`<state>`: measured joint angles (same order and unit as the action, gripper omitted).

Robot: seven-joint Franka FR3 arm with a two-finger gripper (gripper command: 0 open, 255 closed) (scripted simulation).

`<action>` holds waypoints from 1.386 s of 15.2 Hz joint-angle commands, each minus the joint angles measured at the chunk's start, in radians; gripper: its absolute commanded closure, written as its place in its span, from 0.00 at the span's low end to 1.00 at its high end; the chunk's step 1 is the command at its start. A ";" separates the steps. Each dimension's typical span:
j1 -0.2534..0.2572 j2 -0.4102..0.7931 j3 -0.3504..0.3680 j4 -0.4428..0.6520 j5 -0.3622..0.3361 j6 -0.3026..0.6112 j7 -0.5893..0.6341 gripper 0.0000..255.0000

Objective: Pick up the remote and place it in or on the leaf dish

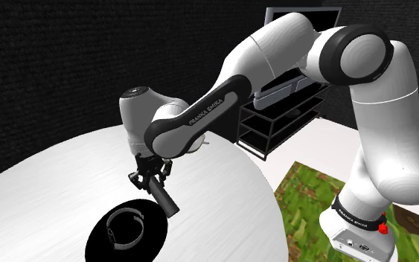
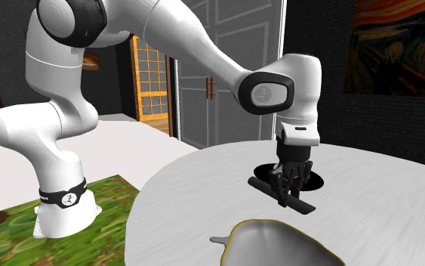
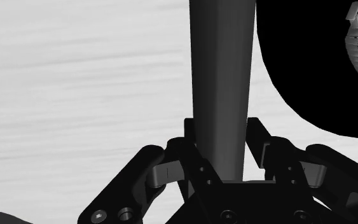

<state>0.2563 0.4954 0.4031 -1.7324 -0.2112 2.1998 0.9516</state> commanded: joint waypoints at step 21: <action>-0.012 -0.081 0.027 0.080 0.045 -0.145 -0.026 1.00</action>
<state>0.2439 0.4181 0.4288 -1.6615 -0.1679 2.0676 0.9262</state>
